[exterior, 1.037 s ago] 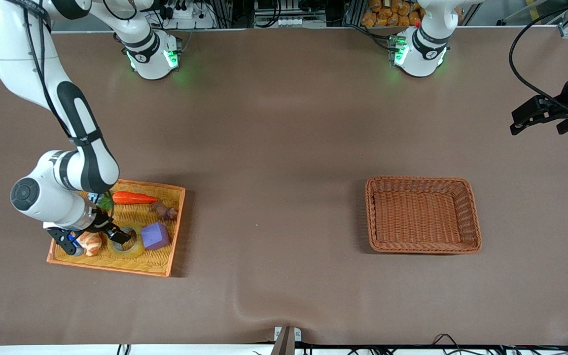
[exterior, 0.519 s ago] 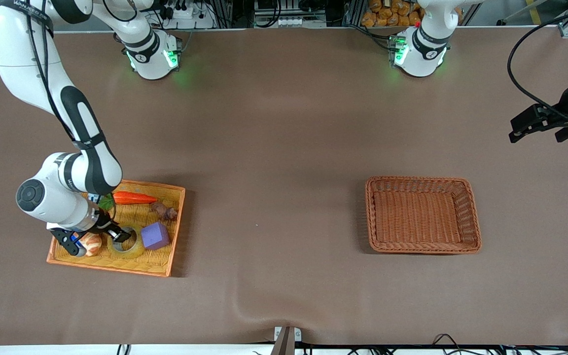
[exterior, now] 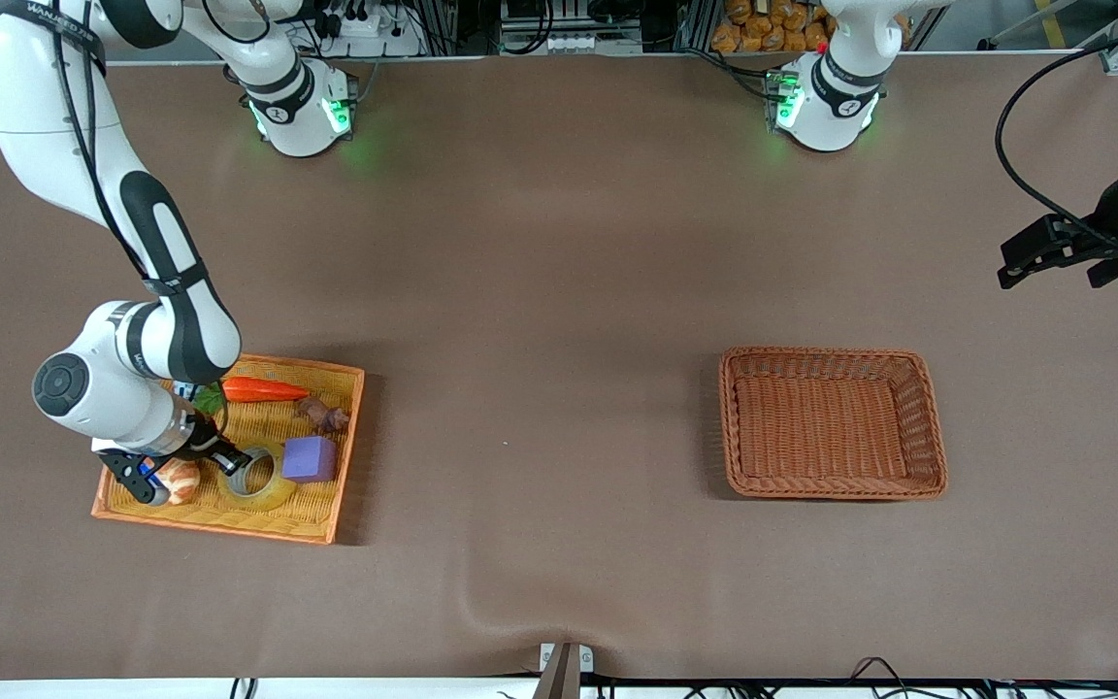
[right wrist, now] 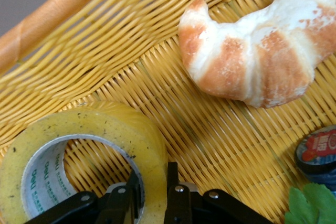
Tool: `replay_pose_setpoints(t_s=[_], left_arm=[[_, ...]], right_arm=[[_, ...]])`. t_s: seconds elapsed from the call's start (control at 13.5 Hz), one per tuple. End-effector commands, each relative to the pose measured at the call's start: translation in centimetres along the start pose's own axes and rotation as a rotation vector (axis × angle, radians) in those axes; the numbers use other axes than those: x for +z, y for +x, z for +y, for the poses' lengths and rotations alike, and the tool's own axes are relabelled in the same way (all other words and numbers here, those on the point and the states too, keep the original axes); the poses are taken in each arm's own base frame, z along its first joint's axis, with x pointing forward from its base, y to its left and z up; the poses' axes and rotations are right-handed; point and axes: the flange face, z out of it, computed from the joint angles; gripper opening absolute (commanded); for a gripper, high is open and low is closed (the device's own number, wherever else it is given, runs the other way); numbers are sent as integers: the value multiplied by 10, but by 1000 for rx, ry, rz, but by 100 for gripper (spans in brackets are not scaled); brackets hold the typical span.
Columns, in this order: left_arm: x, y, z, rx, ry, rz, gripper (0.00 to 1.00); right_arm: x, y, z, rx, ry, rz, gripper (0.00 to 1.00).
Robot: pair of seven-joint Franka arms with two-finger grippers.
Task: Transfer tape with both arms
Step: 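Close the right gripper on the tape roll rim and lift it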
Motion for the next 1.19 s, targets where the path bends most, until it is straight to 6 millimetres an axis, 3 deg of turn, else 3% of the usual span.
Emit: replay_pose_setpoints(t_s=[0.0, 0.22, 0.44, 0.89, 1.11], left_arm=[[-4, 2, 1, 26, 15, 12, 100], [-4, 2, 1, 26, 15, 14, 100], [-4, 2, 1, 27, 15, 14, 100], [-4, 2, 2, 29, 15, 14, 100], [1, 6, 2, 29, 10, 14, 100]], right_arm=[[-5, 1, 0, -4, 6, 11, 0], [-16, 3, -1, -55, 8, 17, 0], [-33, 12, 11, -64, 1, 12, 0], [-91, 14, 19, -62, 2, -18, 0], [-121, -3, 7, -69, -3, -70, 0]])
